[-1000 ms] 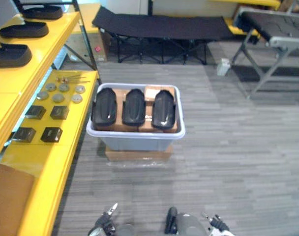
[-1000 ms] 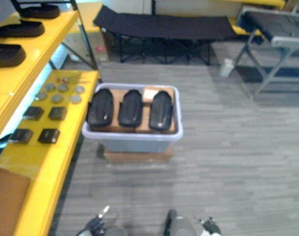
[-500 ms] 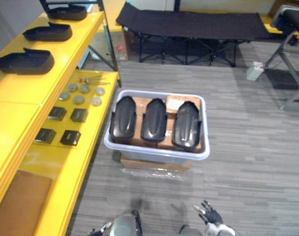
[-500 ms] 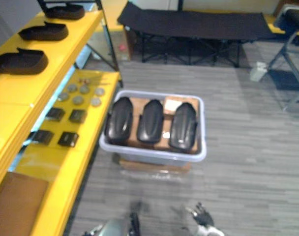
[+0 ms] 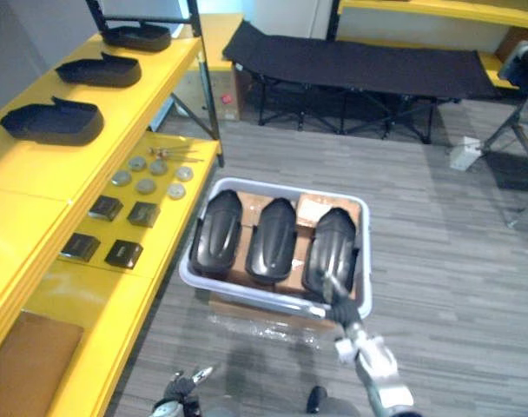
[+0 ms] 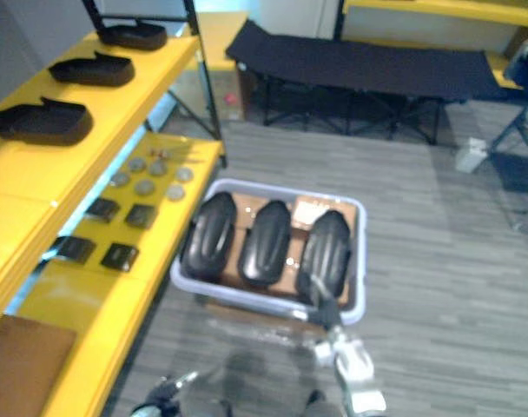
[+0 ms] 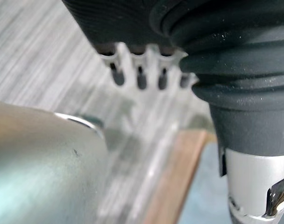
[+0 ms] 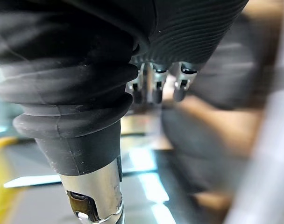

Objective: Walk over and take plastic housings, then place them on the shelf

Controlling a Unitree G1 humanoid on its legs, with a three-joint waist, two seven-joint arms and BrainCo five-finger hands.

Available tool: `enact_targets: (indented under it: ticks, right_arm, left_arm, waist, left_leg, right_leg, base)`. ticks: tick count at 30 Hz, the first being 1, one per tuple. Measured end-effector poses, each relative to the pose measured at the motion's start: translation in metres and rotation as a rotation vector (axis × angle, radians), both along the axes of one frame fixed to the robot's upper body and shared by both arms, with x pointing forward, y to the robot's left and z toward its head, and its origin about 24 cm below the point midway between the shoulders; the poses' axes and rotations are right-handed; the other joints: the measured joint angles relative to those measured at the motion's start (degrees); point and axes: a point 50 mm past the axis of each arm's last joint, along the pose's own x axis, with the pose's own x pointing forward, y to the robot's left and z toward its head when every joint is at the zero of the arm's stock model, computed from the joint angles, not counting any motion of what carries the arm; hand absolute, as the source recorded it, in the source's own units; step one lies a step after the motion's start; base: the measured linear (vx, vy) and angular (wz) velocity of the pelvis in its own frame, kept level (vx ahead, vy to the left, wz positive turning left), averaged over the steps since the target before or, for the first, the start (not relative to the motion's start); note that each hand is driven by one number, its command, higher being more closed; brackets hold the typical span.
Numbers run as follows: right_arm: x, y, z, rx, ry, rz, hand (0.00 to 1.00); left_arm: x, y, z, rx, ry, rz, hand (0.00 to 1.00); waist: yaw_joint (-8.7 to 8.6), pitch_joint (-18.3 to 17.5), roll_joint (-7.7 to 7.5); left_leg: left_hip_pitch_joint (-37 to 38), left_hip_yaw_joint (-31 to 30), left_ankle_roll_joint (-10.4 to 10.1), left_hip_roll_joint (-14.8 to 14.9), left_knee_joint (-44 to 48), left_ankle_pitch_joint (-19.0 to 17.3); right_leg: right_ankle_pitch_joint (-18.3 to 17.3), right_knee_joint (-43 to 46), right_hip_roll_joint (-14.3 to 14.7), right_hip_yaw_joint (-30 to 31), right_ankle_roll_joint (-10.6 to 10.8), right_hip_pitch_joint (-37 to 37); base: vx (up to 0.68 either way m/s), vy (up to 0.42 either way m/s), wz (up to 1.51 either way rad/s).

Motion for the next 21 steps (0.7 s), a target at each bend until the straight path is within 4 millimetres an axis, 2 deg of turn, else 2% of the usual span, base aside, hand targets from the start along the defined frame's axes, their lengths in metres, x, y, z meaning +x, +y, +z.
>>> enact_targets:
  ticks: [1, 3, 5, 6, 10, 13, 15, 17, 18, 20, 21]
  right_arm:
    - [0.003, -0.010, 0.021, 0.029, -0.087, -0.027, 0.00]
    - [0.006, -0.030, 0.047, 0.086, -0.191, -0.121, 0.00]
    - [0.006, -0.053, 0.065, 0.124, -0.267, -0.270, 0.00]
    - [0.003, -0.075, 0.074, 0.143, -0.307, -0.422, 0.00]
    - [-0.004, -0.106, 0.076, 0.199, -0.318, -0.670, 0.00]
    - [-0.005, -0.128, 0.065, 0.234, -0.272, -0.817, 0.00]
    - [0.002, -0.140, 0.056, 0.254, -0.224, -0.885, 0.00]
    - [0.019, -0.156, 0.053, 0.295, -0.180, -0.951, 0.00]
    - [0.023, -0.161, 0.054, 0.293, -0.170, -0.976, 0.00]
    - [0.036, -0.188, 0.064, 0.288, -0.151, -1.070, 0.00]
    - [0.037, -0.194, 0.068, 0.297, -0.151, -1.096, 0.00]
  left_arm:
    - [0.002, 0.004, 0.002, 0.014, -0.016, -0.008, 0.00]
    - [0.003, 0.012, 0.004, 0.044, -0.034, -0.018, 0.00]
    - [0.003, 0.015, 0.005, 0.058, -0.042, -0.016, 0.00]
    - [0.005, 0.019, 0.007, 0.070, -0.057, -0.017, 0.00]
    - [0.009, 0.021, 0.009, 0.087, -0.083, -0.014, 0.00]
    - [0.021, 0.023, 0.016, 0.099, -0.143, 0.001, 0.00]
    - [0.031, 0.026, 0.022, 0.110, -0.181, -0.006, 0.00]
    - [0.038, 0.026, 0.025, 0.112, -0.200, -0.014, 0.00]
    - [0.039, 0.025, 0.025, 0.108, -0.205, -0.010, 0.00]
    - [0.047, 0.023, 0.028, 0.093, -0.242, 0.006, 0.00]
    - [0.050, 0.021, 0.028, 0.090, -0.249, 0.003, 0.00]
  waist:
    - [-0.03, 0.5, -0.83]
    - [-0.06, 1.2, -1.87]
    - [-0.34, 1.7, -2.50]
    - [-0.18, 3.0, -2.88]
    - [-0.40, 6.5, -2.46]
    - [-0.54, 10.4, -2.46]
    - [-0.19, 12.0, -2.56]
    - [0.14, 12.5, -2.51]
    - [0.21, 12.6, -2.33]
    - [0.97, 13.4, -1.26]
    - [1.28, 13.5, -1.01]
  left_leg:
    - [-0.3, 0.1, 0.0, 0.1, 0.3, 0.0]
    - [-1.3, 0.2, 0.0, -0.1, 0.9, 0.0]
    - [-2.8, 0.8, -0.1, -0.4, 0.4, -0.1]
    - [-4.4, 2.2, 0.0, -0.7, 0.4, -0.4]
    - [-8.3, 3.2, 1.0, -1.3, 3.3, -1.0]
    - [-11.5, 3.4, 1.7, -1.3, 6.8, -1.4]
    - [-14.0, 3.1, 1.9, -1.0, 8.8, -1.8]
    - [-17.5, 2.7, 2.4, -1.0, 11.1, -2.0]
    - [-18.3, 2.4, 2.6, -1.0, 11.8, -2.2]
    - [-21.2, 0.9, 3.2, -1.3, 14.1, -2.6]
    - [-22.0, 0.1, 3.3, -1.5, 14.5, -2.6]
  right_leg:
    - [-0.1, -0.4, 0.0, -0.3, -0.1, 0.3]
    - [-0.1, -0.6, -0.1, -0.4, -0.1, -0.1]
    - [0.1, -0.4, -0.6, -0.3, 0.1, -1.8]
    - [1.0, -0.3, -1.0, 0.5, 0.3, -3.9]
    - [2.9, -0.9, -1.8, 1.7, 0.7, -7.0]
    - [4.0, -1.3, -1.8, 1.7, 0.8, -8.3]
    - [4.7, -1.5, -1.7, 1.7, 0.7, -9.7]
    - [5.7, -1.8, -1.8, 1.5, 0.8, -12.0]
    - [5.9, -1.9, -1.8, 1.4, 0.8, -12.3]
    - [6.3, -1.8, -2.0, 0.8, 1.0, -13.3]
    - [6.3, -1.7, -2.1, 0.6, 1.1, -13.8]
  base:
    - [-0.03, -0.011, 0.18]
    - [-0.06, 0.025, 0.12]
    - [-0.10, 0.082, 0.01]
    - [-0.09, 0.090, -0.13]
    - [-0.07, 0.087, -0.15]
    - [-0.05, 0.067, 0.01]
    - [-0.06, 0.048, 0.04]
    - [-0.07, 0.046, 0.08]
    - [-0.07, 0.050, 0.11]
    - [-0.08, 0.063, 0.24]
    - [-0.09, 0.070, 0.34]
